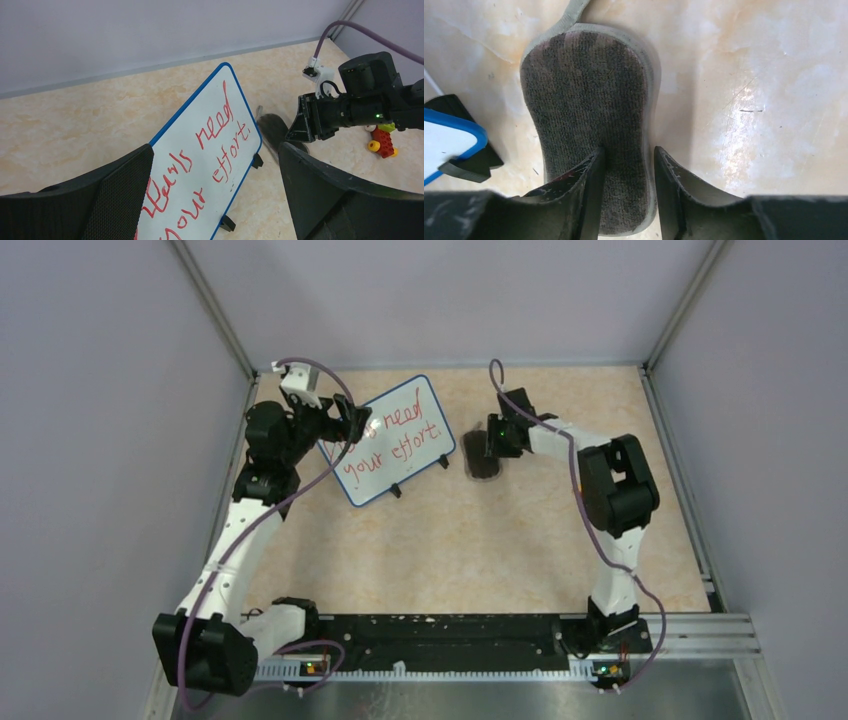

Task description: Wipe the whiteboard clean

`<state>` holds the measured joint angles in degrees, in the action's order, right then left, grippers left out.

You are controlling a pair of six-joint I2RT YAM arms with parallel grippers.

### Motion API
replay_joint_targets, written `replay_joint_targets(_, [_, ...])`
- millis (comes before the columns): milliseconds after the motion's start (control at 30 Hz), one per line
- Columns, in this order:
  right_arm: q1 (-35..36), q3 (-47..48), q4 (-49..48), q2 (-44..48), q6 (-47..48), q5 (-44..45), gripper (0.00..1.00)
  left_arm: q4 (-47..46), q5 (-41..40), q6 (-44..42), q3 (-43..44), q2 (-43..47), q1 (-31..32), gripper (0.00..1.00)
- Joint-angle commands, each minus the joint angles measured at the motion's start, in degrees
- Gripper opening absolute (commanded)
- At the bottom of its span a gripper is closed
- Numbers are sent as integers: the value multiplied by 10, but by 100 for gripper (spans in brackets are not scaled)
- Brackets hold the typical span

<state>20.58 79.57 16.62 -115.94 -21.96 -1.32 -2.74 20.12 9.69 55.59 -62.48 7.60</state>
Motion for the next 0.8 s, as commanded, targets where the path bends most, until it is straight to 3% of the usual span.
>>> replay_joint_targets(0, [17, 3, 44, -17, 23, 66, 34, -27, 3, -5, -4, 17, 1, 99])
replay_joint_targets(200, [19, -51, 0, 49, 15, 52, 1, -28, 2, -6, -4, 20, 1, 99])
replay_joint_targets(367, [26, -94, 19, 113, 7, 80, 0, -28, 1, -5, -5, 23, 1, 99])
replay_joint_targets(633, [142, -101, 222, 137, -13, 474, 0, -28, -1, -5, -4, 38, 1, 99])
replay_joint_targets(767, [210, -88, 332, 115, -49, 593, 0, -21, -21, -9, -3, 46, 1, 99])
